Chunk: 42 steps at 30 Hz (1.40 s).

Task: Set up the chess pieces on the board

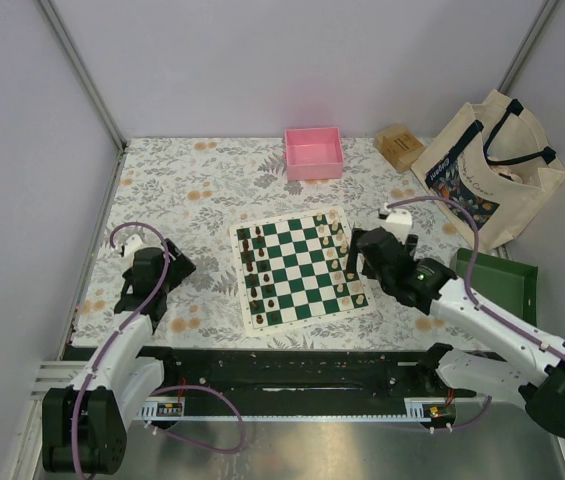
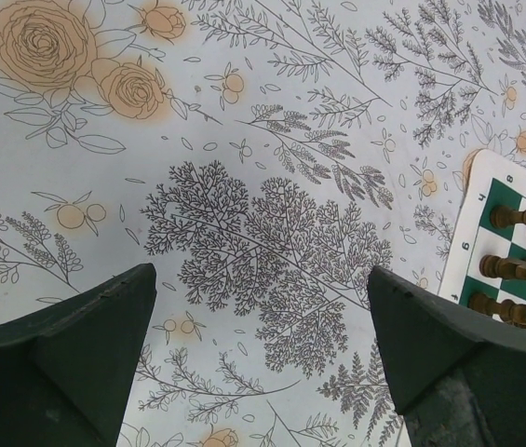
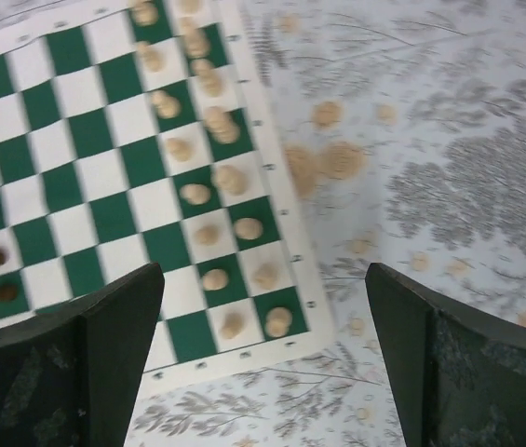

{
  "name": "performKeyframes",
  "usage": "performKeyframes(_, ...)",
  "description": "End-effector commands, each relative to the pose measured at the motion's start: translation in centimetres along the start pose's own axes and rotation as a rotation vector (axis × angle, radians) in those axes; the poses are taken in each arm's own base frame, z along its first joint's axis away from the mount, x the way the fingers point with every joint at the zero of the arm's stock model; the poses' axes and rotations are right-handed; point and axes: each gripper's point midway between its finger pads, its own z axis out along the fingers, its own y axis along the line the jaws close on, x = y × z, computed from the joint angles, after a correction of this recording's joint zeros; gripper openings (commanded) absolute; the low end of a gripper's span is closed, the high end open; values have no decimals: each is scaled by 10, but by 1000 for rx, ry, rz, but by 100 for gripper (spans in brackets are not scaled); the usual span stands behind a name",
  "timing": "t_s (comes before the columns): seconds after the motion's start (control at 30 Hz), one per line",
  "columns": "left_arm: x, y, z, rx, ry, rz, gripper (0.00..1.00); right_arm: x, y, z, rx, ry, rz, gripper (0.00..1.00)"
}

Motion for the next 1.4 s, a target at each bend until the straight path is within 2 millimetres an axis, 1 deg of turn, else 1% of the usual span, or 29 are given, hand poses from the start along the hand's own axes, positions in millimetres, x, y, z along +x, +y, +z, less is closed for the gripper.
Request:
performKeyframes(0.0, -25, -19, -6, 39, -54, -29, 99, -4, -64, 6, 172, -77, 140, 99)
performKeyframes(0.13, -35, -24, -12, 41, -77, -39, 99, 11, -104, 15, 211, -20, 283, 99)
performKeyframes(0.23, -44, -27, -18, 45, -101, -40, 99, 20, -124, 22, 222, 36, 355, 100)
performKeyframes(0.3, -51, -31, -24, 53, -124, -33, 99, 21, -136, 27, 238, 46, 373, 99)
performKeyframes(0.4, -60, -33, -32, 47, -164, -16, 99, 18, -142, 32, 245, 62, 375, 100)
performKeyframes(0.53, -68, -44, -42, 58, -205, 53, 99, 9, -137, 38, 213, 49, 357, 100)
performKeyframes(0.6, -72, -46, -47, 27, -225, 102, 99, 6, -134, 42, 186, 32, 335, 100)
performKeyframes(0.63, -78, -47, -51, -4, -258, 120, 99, 5, -133, 44, 176, 23, 325, 99)
performKeyframes(0.77, -77, -66, -59, -18, -292, 194, 99, 6, -126, 48, 124, 35, 271, 99)
performKeyframes(0.87, -72, -73, -57, -13, -279, 192, 99, 0, -131, 46, 146, 8, 253, 100)
performKeyframes(0.93, -71, -76, -55, -5, -276, 187, 99, -6, -139, 42, 187, -30, 250, 99)
performKeyframes(1.0, -73, -76, -57, -3, -283, 189, 99, -10, -147, 38, 226, -66, 257, 100)
performKeyframes(1.1, -80, -77, -63, 5, -307, 194, 99, -14, -157, 38, 274, -121, 284, 100)
performKeyframes(1.17, -82, -76, -66, 11, -316, 190, 99, -15, -159, 40, 285, -133, 275, 99)
performKeyframes(1.27, -80, -70, -66, 3, -322, 189, 99, -22, -161, 40, 292, -151, 242, 99)
performKeyframes(1.37, -82, -64, -67, -13, -341, 183, 99, -29, -167, 39, 319, -185, 227, 100)
